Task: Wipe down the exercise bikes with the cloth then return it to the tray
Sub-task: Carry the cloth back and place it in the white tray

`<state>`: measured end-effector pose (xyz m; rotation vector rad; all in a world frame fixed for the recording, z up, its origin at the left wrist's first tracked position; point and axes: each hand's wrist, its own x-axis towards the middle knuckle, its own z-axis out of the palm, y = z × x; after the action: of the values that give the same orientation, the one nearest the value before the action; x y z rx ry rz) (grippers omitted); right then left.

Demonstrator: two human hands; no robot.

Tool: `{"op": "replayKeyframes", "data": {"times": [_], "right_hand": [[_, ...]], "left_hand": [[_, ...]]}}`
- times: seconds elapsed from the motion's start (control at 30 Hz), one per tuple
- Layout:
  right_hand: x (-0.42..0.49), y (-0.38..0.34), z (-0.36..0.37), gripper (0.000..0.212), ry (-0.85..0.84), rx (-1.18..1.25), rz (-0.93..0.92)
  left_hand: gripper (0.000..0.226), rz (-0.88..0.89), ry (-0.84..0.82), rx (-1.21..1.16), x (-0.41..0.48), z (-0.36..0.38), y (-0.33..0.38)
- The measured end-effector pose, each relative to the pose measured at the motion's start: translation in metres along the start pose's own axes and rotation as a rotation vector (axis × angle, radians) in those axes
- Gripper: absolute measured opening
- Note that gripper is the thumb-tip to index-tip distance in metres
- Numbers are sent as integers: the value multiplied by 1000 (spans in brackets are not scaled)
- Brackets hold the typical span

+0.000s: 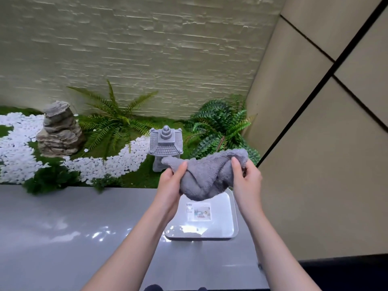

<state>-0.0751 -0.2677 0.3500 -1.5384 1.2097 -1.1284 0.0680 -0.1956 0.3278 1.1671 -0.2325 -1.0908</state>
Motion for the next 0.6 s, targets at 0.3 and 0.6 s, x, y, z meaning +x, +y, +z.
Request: {"op": "replayKeyframes", "data": {"times": [0.3,0.6], "right_hand": [[18,17,-20,36,21,-170,47],[9,24,-15,44,44,-286,104]], "left_hand": [[10,48,133,162,9,-24,5],[10,234,117,404,5,-22,2]]}}
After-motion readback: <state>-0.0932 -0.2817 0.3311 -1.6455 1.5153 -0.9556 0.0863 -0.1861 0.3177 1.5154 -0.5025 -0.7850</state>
